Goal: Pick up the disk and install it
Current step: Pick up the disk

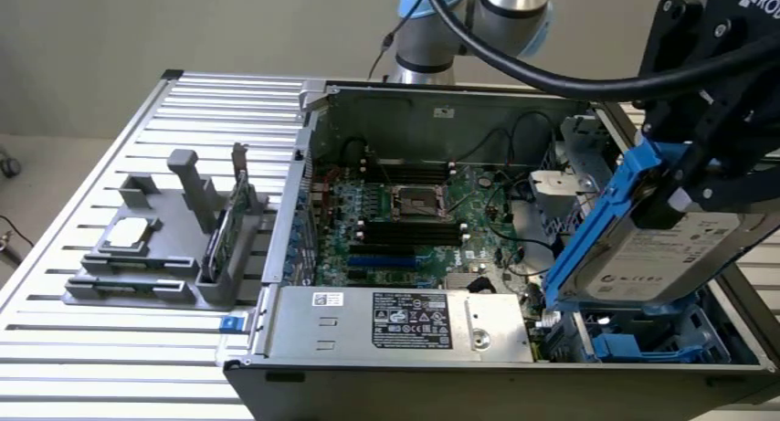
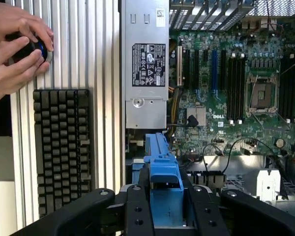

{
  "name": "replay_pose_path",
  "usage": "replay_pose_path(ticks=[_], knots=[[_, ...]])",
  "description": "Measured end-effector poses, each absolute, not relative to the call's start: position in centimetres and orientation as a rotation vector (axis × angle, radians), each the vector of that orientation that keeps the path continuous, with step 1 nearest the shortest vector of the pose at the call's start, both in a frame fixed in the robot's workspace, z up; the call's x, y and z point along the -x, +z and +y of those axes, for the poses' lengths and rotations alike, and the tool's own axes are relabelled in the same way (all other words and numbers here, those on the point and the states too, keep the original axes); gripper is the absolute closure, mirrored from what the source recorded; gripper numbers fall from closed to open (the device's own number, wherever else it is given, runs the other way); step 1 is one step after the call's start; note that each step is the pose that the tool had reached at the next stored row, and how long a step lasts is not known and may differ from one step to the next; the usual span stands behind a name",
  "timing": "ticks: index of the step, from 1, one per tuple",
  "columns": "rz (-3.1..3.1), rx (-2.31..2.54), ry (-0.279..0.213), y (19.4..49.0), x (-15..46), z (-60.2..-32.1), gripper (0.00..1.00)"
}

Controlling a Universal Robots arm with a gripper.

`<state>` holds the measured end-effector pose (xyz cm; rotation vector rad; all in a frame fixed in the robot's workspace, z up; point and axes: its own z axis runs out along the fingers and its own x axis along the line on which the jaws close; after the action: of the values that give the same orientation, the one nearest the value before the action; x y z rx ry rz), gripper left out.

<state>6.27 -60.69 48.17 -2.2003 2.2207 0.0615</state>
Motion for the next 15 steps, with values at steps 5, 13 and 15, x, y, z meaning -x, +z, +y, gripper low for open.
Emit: replay_pose_path(ticks=[5,13,15], knots=[[2.221,2.201,0.060,48.0,-8.5,-60.7,0.67],[2.228,2.207,0.046,47.0,-11.2,-60.6,0.67],[2.230,2.209,0.042,46.7,-11.4,-60.4,0.67]])
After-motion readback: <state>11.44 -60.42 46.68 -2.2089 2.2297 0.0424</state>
